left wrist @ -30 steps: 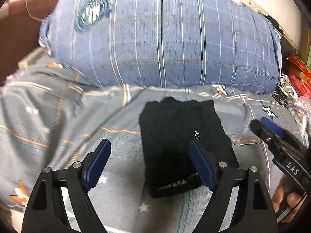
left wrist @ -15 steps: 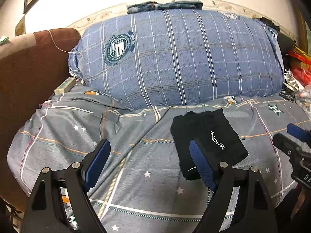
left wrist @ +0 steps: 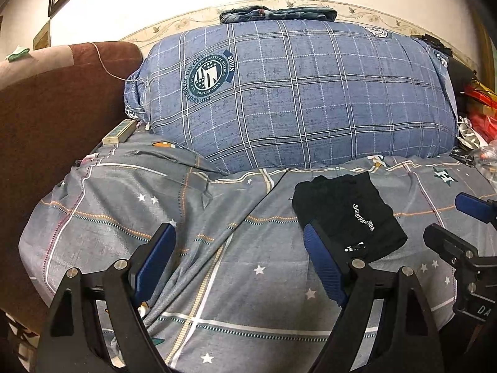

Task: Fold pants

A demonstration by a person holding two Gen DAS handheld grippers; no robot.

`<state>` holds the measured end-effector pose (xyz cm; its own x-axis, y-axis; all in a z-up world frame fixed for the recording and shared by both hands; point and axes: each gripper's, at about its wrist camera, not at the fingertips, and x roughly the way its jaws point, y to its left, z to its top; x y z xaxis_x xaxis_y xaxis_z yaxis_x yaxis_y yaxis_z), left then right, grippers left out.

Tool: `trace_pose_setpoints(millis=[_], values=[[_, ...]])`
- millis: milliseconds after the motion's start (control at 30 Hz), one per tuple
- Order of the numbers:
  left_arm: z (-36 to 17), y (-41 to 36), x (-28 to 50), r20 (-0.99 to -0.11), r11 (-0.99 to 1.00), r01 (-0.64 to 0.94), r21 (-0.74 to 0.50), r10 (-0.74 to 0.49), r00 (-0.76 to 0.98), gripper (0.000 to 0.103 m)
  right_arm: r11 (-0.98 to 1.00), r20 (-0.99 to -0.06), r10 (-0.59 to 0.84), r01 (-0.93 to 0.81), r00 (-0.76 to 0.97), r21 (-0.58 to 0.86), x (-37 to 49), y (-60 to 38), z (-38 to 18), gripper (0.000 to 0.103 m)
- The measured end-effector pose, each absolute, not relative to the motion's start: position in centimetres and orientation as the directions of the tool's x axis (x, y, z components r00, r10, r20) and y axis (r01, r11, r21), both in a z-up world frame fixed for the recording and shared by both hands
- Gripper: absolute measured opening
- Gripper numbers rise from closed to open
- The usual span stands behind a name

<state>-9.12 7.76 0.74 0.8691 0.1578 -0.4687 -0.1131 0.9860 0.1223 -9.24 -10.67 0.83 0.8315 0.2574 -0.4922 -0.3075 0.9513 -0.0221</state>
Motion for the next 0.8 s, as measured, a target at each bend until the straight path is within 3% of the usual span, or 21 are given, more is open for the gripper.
trace_pose_setpoints(millis=[333,567,800], values=[[0.1,7.6,-9.3,-0.495,0.983,-0.12,0.138,0.173,0.852,0.085,0.953,-0.536,0.23,-0.3,0.812,-0.046,-8.8,-10.0,0.6,0.078],[-0.2,6.6,-10.4,-0.495,0.992,-0.047,0.116,0.099,0.863,0.085,0.956,-0.546,0.214,-0.288,0.81,-0.053,-9.1,-11.0,0.4,0.078],[0.4,3.6,-11.1,-0.492,0.987,0.055,0.152,0.028,0.87,0.085,0.971,-0.486,0.115,-0.202,0.866,-0.131,-11.2,-14.4,2.3,0.078]])
